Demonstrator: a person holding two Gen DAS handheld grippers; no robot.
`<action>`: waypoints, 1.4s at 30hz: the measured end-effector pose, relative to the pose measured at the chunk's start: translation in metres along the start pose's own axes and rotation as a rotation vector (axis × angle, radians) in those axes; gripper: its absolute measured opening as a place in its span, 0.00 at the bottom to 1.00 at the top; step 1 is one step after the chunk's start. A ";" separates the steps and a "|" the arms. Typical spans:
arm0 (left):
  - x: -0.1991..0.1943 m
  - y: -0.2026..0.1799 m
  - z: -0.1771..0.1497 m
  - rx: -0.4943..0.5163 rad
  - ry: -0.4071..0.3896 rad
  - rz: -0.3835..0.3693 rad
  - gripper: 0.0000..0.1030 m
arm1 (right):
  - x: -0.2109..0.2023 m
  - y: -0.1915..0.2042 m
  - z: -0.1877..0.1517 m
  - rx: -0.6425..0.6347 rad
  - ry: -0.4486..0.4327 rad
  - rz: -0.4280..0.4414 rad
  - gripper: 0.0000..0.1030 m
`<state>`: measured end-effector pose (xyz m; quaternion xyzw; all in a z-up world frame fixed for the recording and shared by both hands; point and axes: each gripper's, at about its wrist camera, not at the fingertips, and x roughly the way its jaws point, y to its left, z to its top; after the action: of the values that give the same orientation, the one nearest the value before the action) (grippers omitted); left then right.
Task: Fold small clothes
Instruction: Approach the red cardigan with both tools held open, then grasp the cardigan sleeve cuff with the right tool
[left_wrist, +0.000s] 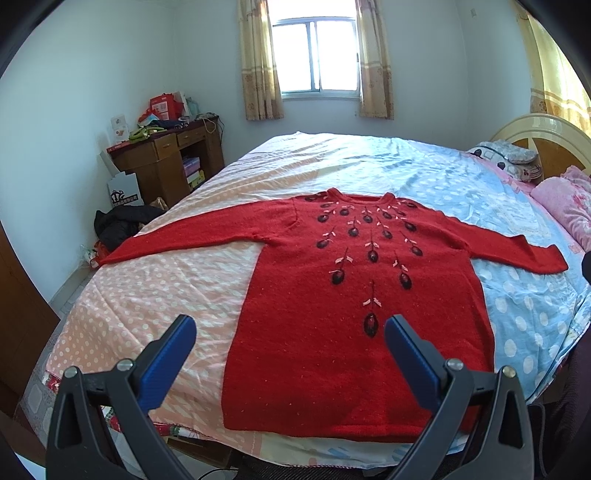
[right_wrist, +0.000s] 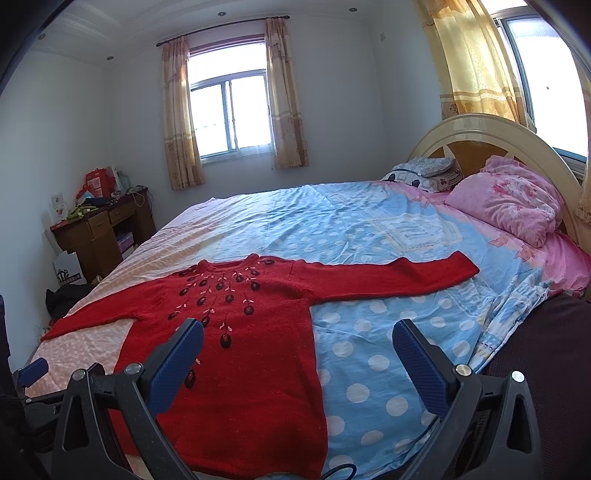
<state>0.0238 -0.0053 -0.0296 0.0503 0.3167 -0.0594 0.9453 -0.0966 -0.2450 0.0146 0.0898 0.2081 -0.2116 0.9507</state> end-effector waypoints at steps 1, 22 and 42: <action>0.002 -0.001 -0.001 0.002 0.003 -0.001 1.00 | 0.001 -0.001 0.000 0.001 0.002 -0.003 0.99; 0.099 -0.010 0.045 0.048 0.081 -0.012 1.00 | 0.105 -0.043 0.034 0.050 0.086 -0.141 0.99; 0.234 0.009 0.091 0.018 0.103 0.048 1.00 | 0.215 -0.337 0.044 0.680 0.162 -0.428 0.77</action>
<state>0.2644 -0.0270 -0.0976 0.0696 0.3631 -0.0368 0.9284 -0.0522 -0.6359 -0.0671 0.3702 0.2145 -0.4536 0.7818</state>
